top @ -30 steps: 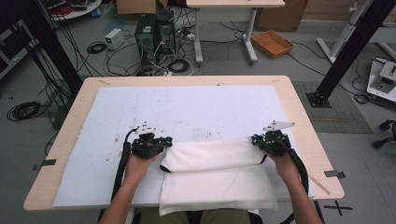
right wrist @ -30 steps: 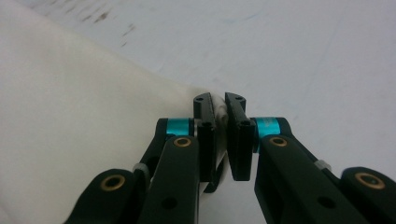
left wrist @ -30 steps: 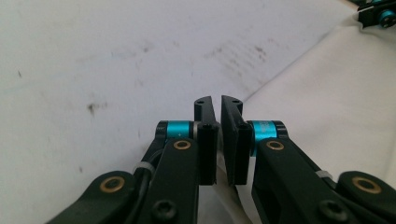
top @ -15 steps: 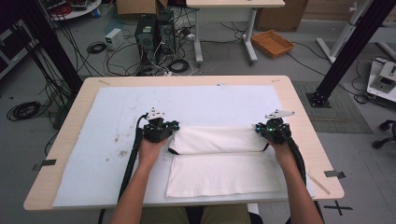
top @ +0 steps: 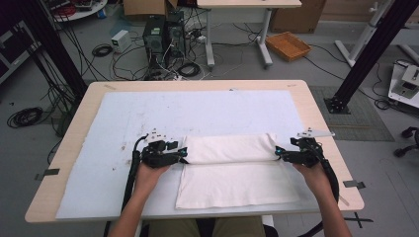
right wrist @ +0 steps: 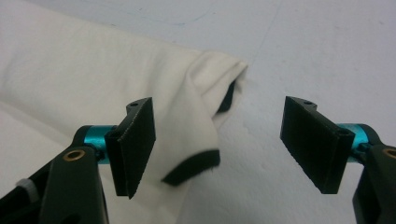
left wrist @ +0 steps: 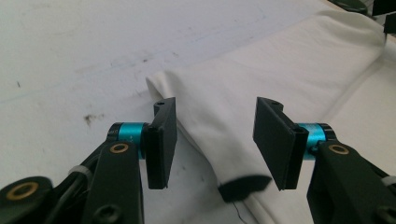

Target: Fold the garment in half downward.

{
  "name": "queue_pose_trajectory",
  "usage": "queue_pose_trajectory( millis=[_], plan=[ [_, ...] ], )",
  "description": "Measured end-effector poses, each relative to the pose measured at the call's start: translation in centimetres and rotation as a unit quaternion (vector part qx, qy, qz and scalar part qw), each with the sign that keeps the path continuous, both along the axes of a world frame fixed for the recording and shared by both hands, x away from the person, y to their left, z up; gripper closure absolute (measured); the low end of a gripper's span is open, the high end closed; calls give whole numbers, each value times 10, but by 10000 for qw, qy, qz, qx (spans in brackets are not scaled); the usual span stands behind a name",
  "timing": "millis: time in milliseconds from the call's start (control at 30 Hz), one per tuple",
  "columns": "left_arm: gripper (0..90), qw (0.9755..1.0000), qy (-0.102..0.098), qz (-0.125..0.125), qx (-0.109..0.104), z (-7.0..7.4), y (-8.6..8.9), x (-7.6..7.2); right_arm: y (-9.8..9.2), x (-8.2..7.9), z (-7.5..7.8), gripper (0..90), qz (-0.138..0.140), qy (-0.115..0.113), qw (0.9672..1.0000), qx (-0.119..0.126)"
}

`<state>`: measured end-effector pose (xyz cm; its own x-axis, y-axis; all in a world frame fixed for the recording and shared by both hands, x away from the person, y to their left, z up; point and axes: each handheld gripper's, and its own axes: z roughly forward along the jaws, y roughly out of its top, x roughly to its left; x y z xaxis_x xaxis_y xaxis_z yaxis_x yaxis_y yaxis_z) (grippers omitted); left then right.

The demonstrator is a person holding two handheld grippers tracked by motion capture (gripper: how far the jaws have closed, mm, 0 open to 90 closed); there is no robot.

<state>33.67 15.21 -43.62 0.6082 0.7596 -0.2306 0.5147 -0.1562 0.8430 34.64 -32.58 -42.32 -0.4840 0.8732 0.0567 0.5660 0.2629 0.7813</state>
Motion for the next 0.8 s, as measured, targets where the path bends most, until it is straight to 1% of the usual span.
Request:
queue_pose_trajectory(
  millis=[33, 67, 100, 133, 200, 233, 267, 300, 333, 400, 433, 467, 500, 533, 567, 600, 667, 700, 733, 767, 800],
  plan=[
    [498, 10000, -4, -7, 17, -1, 0, -3, -3, -3, 0, 271, -26, -24, 10000, 34],
    [499, 10000, 19, -10, 11, -1, 0, -5, -6, -6, 1, 314, -68, -26, 10000, 60],
    [499, 10000, 33, -16, -13, -2, 0, -6, -9, -9, 2, 417, -66, -67, 9999, 56],
    [499, 10000, 22, -35, 1, -2, 0, -7, -11, -11, 4, 541, -79, -61, 9999, 94],
    [499, 10000, 16, -2, -37, -1, 0, -8, -12, -13, 7, 643, 50, -66, 9997, 246],
    [499, 10000, 14, -12, -38, -1, 0, -9, -11, -14, 8, 645, 128, -53, 9996, 262],
    [499, 10000, 15, -9, -46, -1, 0, -9, -8, -14, 9, 624, 173, -56, 9995, 243],
    [499, 10000, 15, -9, -46, -1, 0, -9, -8, -14, 9, 624, 173, -56, 9995, 243],
    [499, 9999, 110, 24, -72, -3, -2, -7, 4, -11, 7, 457, 162, -4, 9998, 101],
    [499, 9999, 138, 11, -58, -4, -3, -6, 9, -6, 1, 454, 126, 68, 9999, -74],
    [499, 9998, 187, 1, -25, -5, -4, -5, 9, -6, 1, 454, 126, 68, 9999, -74],
    [513, 9997, 235, -28, 4, -6, -6, -5, 11, -3, -3, 457, 73, 167, 9997, -157],
    [662, 9992, 290, -155, 226, -8, -10, -6, 14, 0, -11, 619, 113, 349, 9991, -217],
    [769, 9989, 237, -211, 338, -8, -12, -7, 15, 0, -13, 741, 237, 356, 9988, -250],
    [840, 9990, 200, -236, 333, -8, -13, -9, 16, -2, -14, 826, 310, 313, 9986, -297],
    [851, 9990, 189, -271, 300, -7, -12, -10, 17, -5, -14, 833, 400, 266, 9983, -315],
    [858, 9990, 124, -326, 280, -5, -11, -12, 17, -11, -12, 837, 529, 103, 9979, -369],
    [859, 9990, 124, -326, 280, -5, -11, -12, 17, -11, -12, 837, 529, 103, 9979, -369],
    [859, 9991, 31, -405, 130, -1, -8, -17, 13, -19, -6, 838, 578, -29, 9979, -275],
    [859, 9991, 31, -405, 130, -1, -8, -17, 11, -23, -3, 837, 617, -88, 9978, -241],
    [858, 9985, -68, -543, -17, 5, -5, -25, 8, -29, 1, 837, 635, -137, 9977, -189]
  ],
)
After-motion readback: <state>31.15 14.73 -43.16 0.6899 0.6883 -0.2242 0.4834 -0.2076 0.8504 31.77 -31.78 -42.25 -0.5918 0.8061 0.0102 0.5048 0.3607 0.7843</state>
